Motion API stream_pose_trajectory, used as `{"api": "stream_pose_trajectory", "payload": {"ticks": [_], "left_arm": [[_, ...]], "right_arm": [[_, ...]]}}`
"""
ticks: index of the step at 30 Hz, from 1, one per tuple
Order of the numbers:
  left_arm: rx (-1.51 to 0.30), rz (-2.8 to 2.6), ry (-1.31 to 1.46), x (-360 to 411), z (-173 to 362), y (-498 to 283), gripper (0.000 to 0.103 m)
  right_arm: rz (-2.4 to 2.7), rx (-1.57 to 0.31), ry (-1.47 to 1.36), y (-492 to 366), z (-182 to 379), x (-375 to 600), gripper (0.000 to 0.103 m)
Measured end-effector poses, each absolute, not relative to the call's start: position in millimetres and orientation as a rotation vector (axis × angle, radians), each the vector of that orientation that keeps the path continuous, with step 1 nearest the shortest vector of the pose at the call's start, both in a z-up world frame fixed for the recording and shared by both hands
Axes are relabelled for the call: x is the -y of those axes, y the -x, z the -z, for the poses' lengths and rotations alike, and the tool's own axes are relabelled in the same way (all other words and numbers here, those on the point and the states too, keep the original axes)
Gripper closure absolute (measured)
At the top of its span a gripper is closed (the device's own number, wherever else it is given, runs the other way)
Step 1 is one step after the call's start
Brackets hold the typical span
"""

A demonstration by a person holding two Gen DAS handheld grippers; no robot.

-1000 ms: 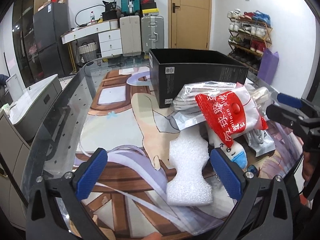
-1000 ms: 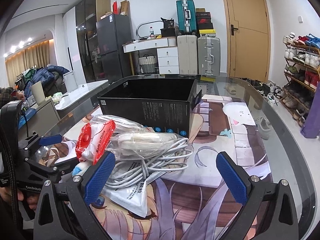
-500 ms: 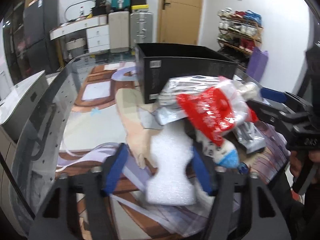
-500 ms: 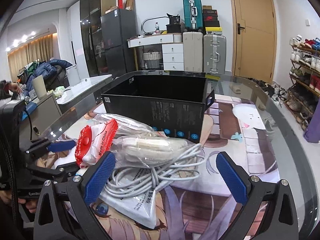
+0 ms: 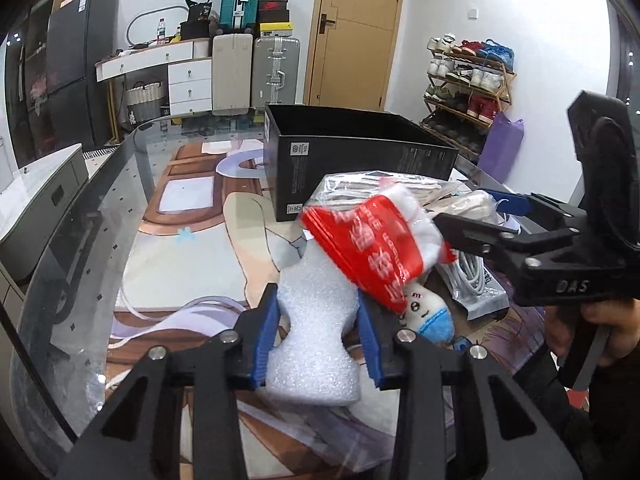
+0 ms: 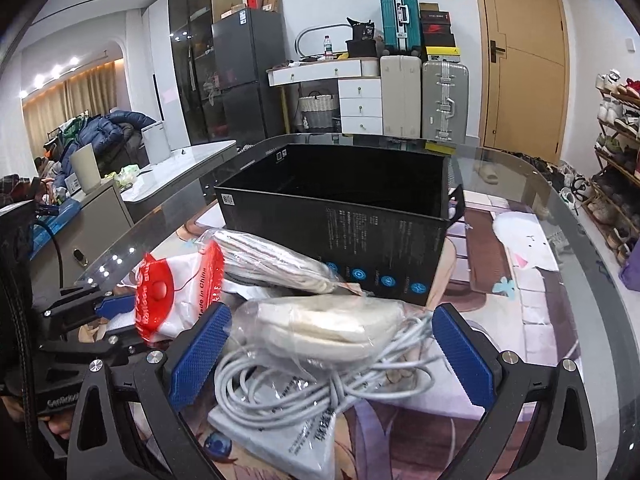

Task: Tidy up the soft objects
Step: 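Grasp the white foam with the left tool while the right tool grasps the bagged cable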

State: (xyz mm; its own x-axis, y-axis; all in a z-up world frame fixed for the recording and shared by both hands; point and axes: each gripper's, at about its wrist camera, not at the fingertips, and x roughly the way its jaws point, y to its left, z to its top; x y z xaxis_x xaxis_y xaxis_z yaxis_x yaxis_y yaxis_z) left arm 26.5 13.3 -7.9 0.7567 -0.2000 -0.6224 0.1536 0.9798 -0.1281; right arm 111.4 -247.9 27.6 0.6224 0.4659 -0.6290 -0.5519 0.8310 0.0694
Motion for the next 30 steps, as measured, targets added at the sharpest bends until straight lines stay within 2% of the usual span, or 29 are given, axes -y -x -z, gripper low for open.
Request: {"api": "stream_pose_trajectory", "payload": {"ticks": [2,4,6,11,17,23,30], "left_arm": [[-0.681,0.198,0.067,-12,7,-25,0.067],[-0.678,0.197,0.065,-11,6,-26,0.067],[-0.676,0.197,0.066,-12,6,-27,0.067],[-0.669,0.19,0.069,-11,4,-26,0.067],[-0.648,0.179,0.067,-13,-3,-19,0.067],[-0.619,0.159,0.074,-19,-15,-12,0.067],[-0.568,0.152,0.094,-26,-31,-6,0.067]], "right_arm": [[-0.581,-0.684,0.145,-112,-27,245,0.002],[-0.575,-0.684,0.141,-112,-28,244,0.008],[-0.567,-0.683,0.14,-112,-28,247,0.02],[-0.575,-0.678,0.115,-109,-30,263,0.039],[-0.577,-0.659,0.082,-100,-33,281,0.045],[-0.559,-0.607,0.05,-92,-42,293,0.055],[-0.551,-0.545,0.032,-84,-61,302,0.061]]}}
